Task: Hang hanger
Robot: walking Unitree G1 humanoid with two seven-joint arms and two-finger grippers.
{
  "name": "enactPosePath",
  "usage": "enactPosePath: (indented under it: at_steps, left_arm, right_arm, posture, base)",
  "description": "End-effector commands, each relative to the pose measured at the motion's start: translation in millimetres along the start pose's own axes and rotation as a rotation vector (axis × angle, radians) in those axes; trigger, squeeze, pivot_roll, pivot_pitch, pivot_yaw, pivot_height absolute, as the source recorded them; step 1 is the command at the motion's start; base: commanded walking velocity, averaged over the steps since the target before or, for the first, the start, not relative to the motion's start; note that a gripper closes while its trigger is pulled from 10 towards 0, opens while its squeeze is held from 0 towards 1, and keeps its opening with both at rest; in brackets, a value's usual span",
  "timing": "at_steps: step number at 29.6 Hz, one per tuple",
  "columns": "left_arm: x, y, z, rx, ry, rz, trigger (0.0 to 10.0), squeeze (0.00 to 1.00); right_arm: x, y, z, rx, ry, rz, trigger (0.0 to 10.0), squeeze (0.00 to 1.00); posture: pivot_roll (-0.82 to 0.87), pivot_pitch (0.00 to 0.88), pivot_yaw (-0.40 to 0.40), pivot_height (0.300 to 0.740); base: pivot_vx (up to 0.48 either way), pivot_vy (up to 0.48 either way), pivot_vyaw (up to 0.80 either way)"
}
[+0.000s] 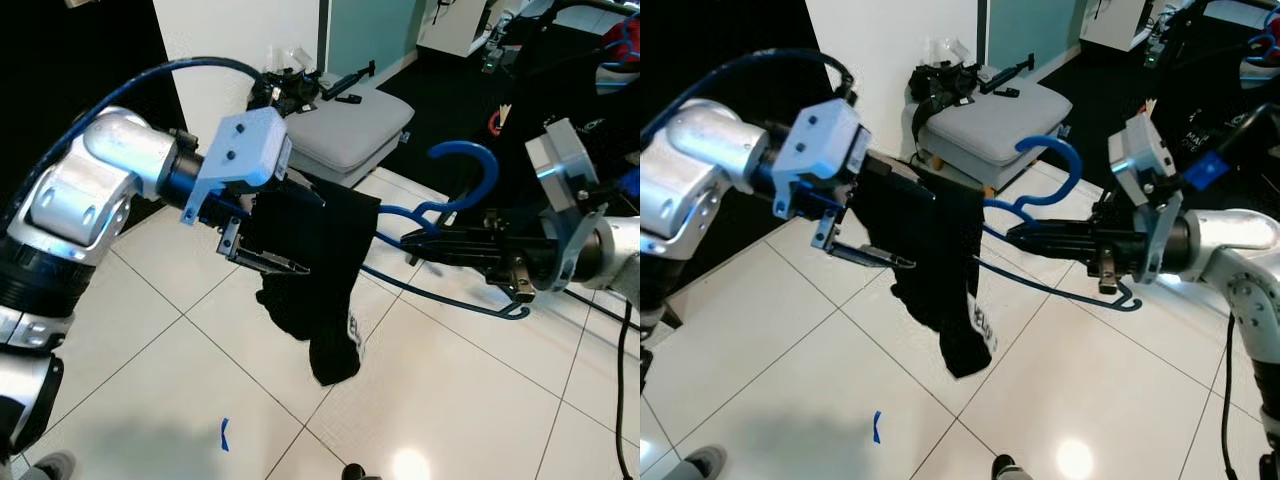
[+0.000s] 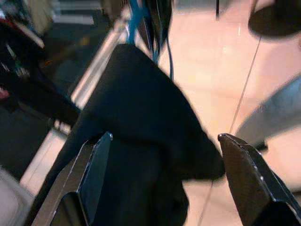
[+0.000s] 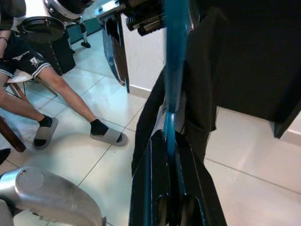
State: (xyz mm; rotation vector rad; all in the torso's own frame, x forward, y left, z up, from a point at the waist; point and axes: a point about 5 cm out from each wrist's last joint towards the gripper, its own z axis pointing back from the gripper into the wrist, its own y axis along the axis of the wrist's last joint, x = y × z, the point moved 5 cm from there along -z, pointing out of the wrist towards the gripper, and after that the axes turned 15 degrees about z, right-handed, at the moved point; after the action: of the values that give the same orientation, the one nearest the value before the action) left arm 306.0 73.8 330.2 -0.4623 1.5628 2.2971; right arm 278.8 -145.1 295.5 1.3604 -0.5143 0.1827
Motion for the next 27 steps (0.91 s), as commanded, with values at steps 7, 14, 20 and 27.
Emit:
enactPosePath:
  at_steps: [7, 14, 20, 27]
  left_arm:
    - [5.6, 50, 29.4, 0.234, -0.087, -0.004, 10.0, 0.0]
    - [12.7, 42, 43.2, 0.208, -0.154, 0.029, 10.0, 0.0]
    - [6.0, 38, 41.8, 0.2, -0.112, 0.038, 10.0, 0.0]
    - [-23.5, 23, 19.8, 0.163, 0.085, 0.065, 10.0, 0.0]
  right_arm:
    - [-9.3, 4, -6.7, 0.014, 0.061, 0.026, 10.0, 0.0]
    - [-7.1, 2, -5.2, 0.009, 0.053, 0.024, 10.0, 0.0]
    - [-6.1, 4, -5.1, 0.012, 0.052, 0.028, 10.0, 0.0]
    - [-8.8, 10, -7.3, 0.03, 0.073, 0.032, 10.0, 0.0]
  posture:
    - [0.01, 0.125, 0.029, 0.74]
    - [0.01, 0.122, 0.026, 0.74]
    - [0.0, 0.127, 0.024, 0.74]
    - [0.01, 0.127, 0.024, 0.74]
  base:
    - [0.0, 0.0, 0.0]
    - [0.0, 0.0, 0.0]
    - [0.0, 0.0, 0.0]
    - [0.0, 0.0, 0.0]
